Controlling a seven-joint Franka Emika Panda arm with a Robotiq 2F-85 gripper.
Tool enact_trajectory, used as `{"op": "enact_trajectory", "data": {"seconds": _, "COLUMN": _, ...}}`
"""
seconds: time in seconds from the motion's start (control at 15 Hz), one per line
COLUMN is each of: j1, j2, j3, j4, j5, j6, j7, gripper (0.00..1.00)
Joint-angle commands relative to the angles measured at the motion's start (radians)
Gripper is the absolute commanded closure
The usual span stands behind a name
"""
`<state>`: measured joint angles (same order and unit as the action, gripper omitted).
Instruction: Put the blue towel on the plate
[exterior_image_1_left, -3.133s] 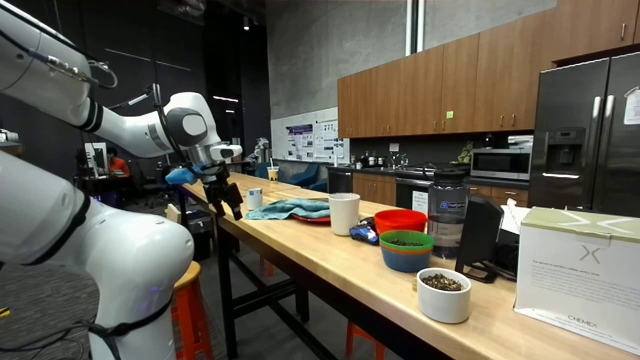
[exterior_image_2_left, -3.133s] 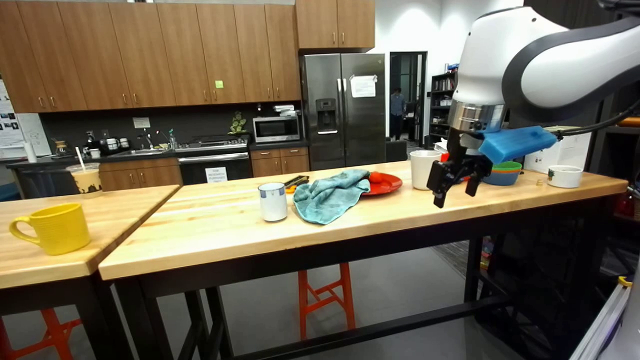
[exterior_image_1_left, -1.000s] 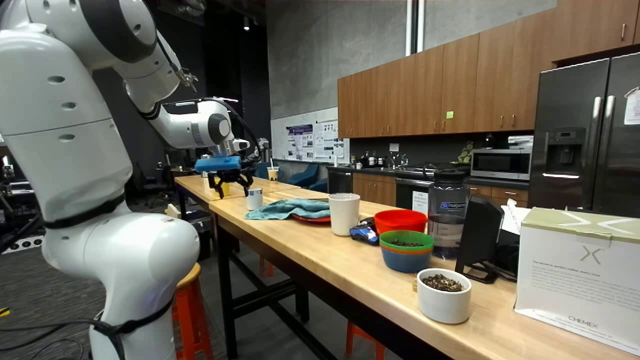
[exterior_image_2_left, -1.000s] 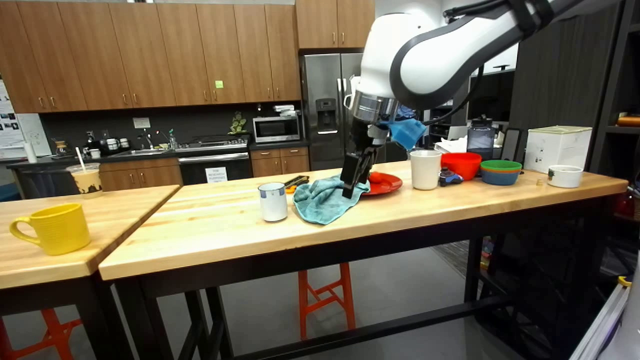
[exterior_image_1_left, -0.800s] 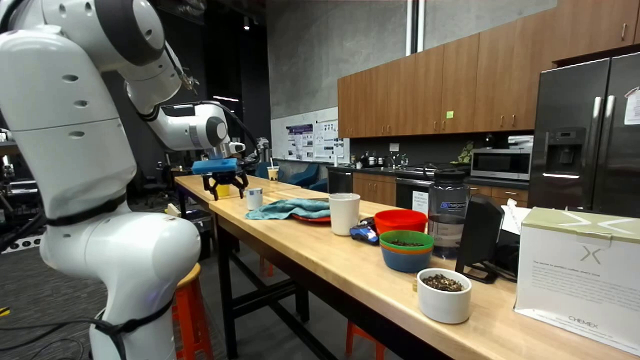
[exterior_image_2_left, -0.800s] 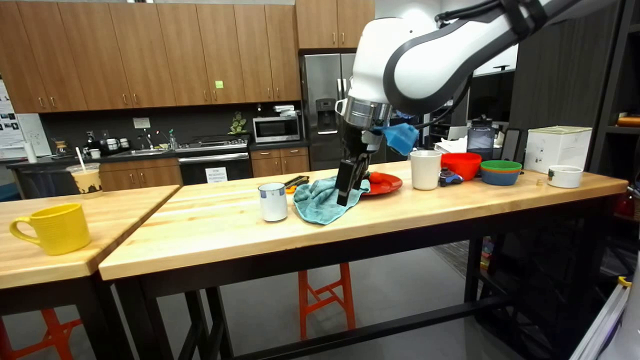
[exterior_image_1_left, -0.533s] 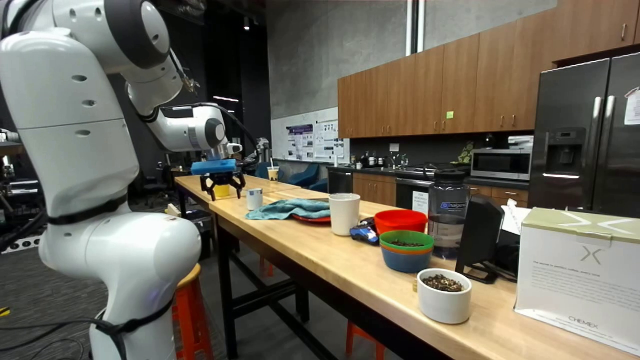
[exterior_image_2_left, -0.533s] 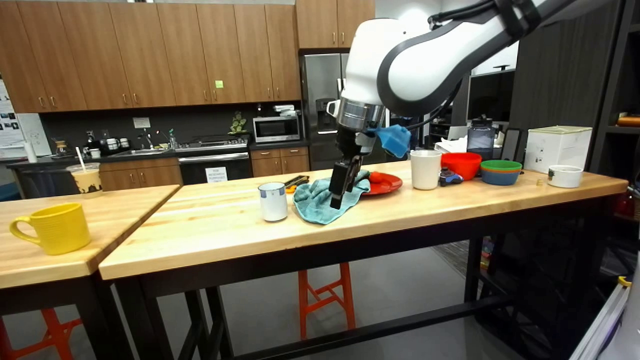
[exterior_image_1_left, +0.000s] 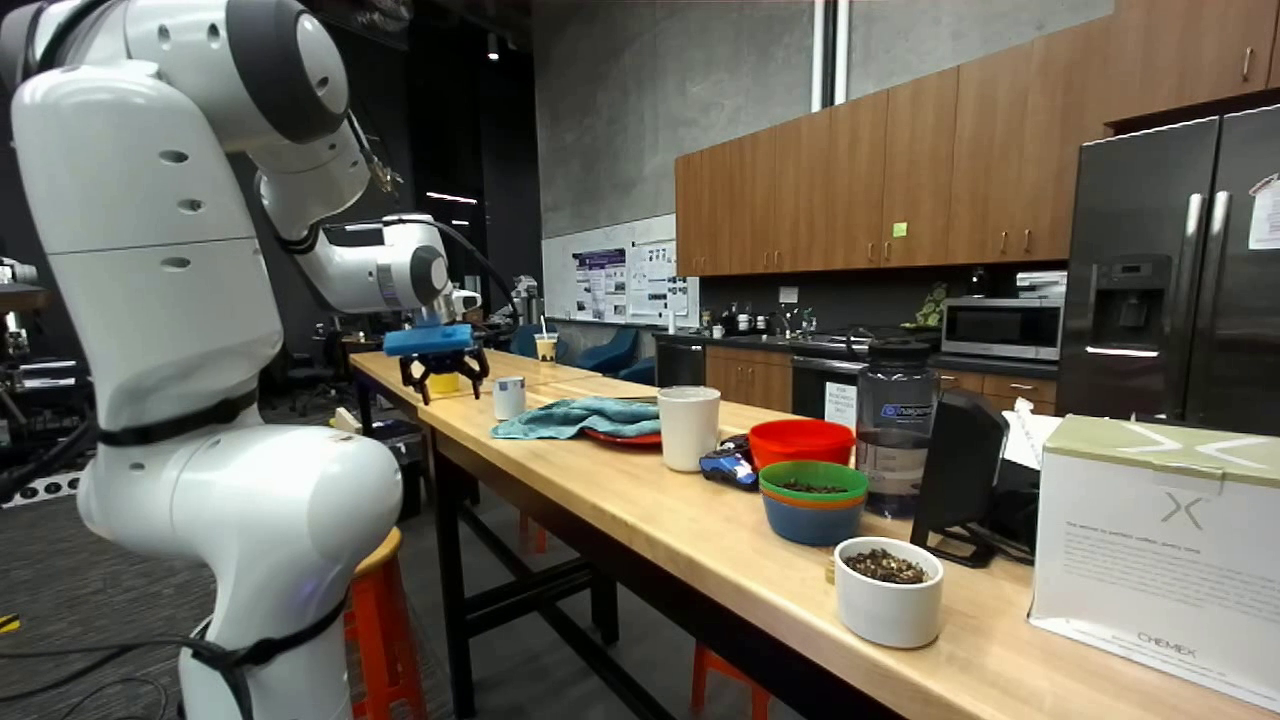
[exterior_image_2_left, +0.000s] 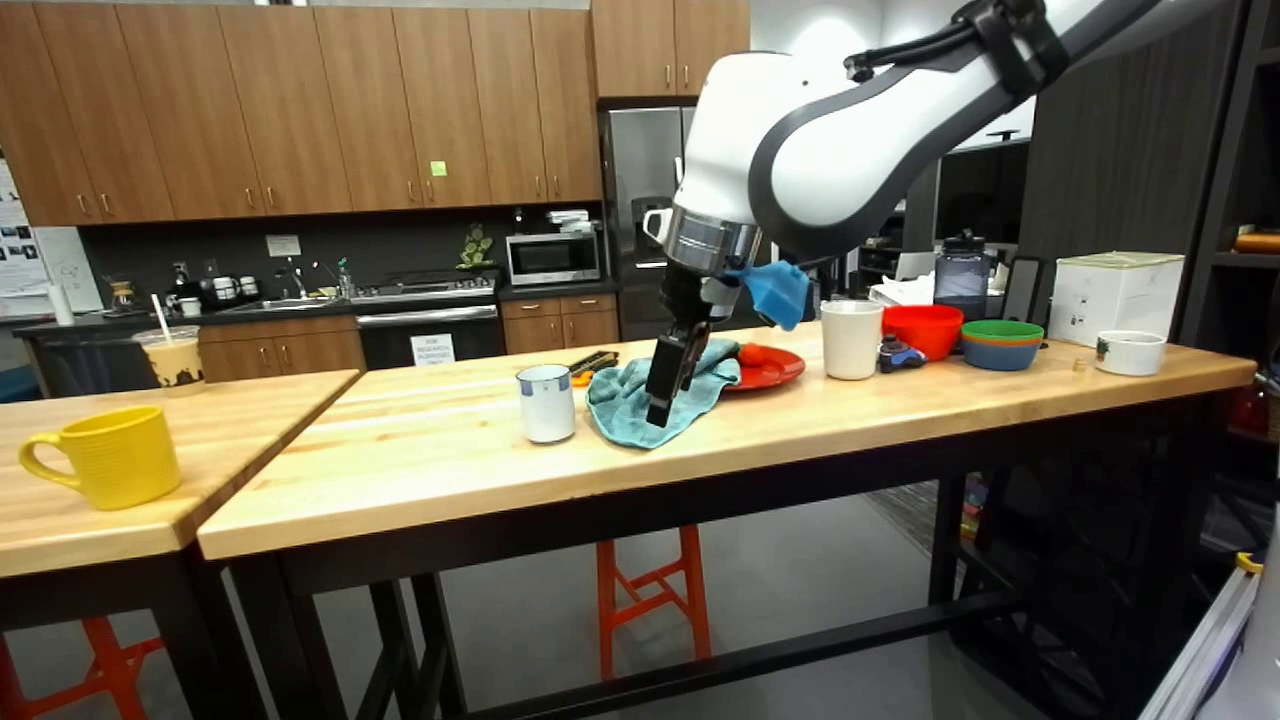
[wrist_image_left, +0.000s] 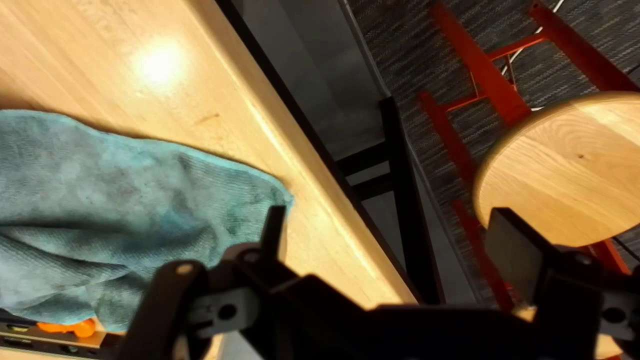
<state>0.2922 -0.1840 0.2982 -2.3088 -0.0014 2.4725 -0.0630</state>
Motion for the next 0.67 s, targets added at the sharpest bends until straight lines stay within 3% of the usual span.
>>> {"op": "enact_trajectory", "data": {"seconds": 0.0, "j1": 0.004, "j2": 0.001, "j3": -0.004, "j4": 0.002, "j5": -0.002, "j6": -0.002, "j7": 0.002, "gripper": 0.00}}
{"op": "enact_trajectory", "data": {"seconds": 0.6, "j1": -0.002, "j2": 0.010, "j3": -0.005, "j4": 0.005, "j5": -0.016, "j6": 0.009, "j7": -0.001, "gripper": 0.00}}
